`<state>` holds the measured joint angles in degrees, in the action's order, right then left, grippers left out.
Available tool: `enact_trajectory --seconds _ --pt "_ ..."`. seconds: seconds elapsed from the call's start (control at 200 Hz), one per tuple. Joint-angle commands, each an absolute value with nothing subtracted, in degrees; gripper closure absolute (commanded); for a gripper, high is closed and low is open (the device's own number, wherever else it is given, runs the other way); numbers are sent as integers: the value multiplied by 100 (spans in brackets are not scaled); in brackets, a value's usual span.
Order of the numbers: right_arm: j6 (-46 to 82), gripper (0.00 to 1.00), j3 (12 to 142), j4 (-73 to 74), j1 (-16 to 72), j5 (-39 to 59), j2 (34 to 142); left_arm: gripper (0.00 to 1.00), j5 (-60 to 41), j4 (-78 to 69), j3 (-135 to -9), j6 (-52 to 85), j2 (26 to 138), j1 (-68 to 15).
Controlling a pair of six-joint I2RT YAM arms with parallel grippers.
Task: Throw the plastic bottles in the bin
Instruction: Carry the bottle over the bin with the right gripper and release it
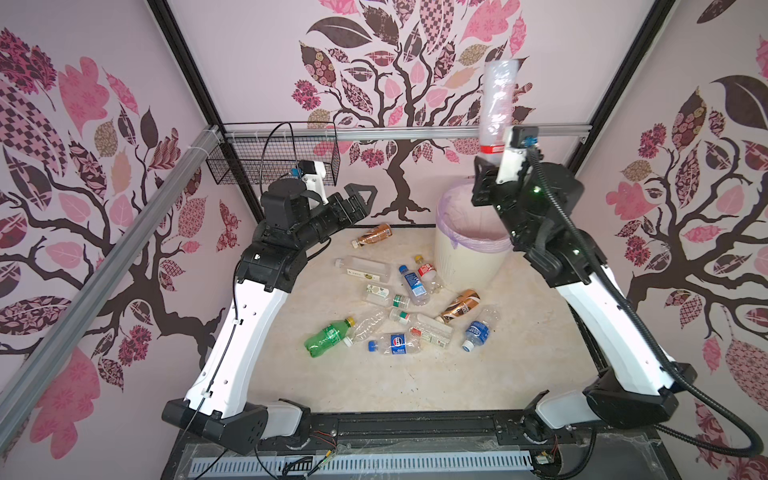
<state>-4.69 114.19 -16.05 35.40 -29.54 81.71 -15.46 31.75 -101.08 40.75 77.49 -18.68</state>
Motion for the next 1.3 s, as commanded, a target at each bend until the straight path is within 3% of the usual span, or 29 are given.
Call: enact_trajectory --seconds 0.0,0.29,0.42,0.505,0.585,0.97,1.29 --pt "-1404 84 11608 -1207 3389 -3902 8093 2 -1371 2883 -9911 3929 7628 -1890" --pt "163 83 10804 -2411 1917 -2584 8871 2 -1451 3018 -9823 3920 7717 -1890" --pt "251 58 10593 -2631 1914 -2543 9071 2 -1433 3098 -9789 3878 7712 -1894" --pt "271 19 10623 -2569 1909 -2618 8939 2 -1465 3120 -9778 3876 7734 -1890" --pt "178 1 10848 -2628 1907 -2619 8886 2 -1518 3110 -9779 3891 7777 -1911" --pt "211 1 11304 -2936 1907 -2521 8927 2 -1433 3379 -9851 3763 7855 -2039" --pt "387 1 11063 -3318 2171 -1809 8763 2 -880 5099 -10079 3277 8317 -2030"
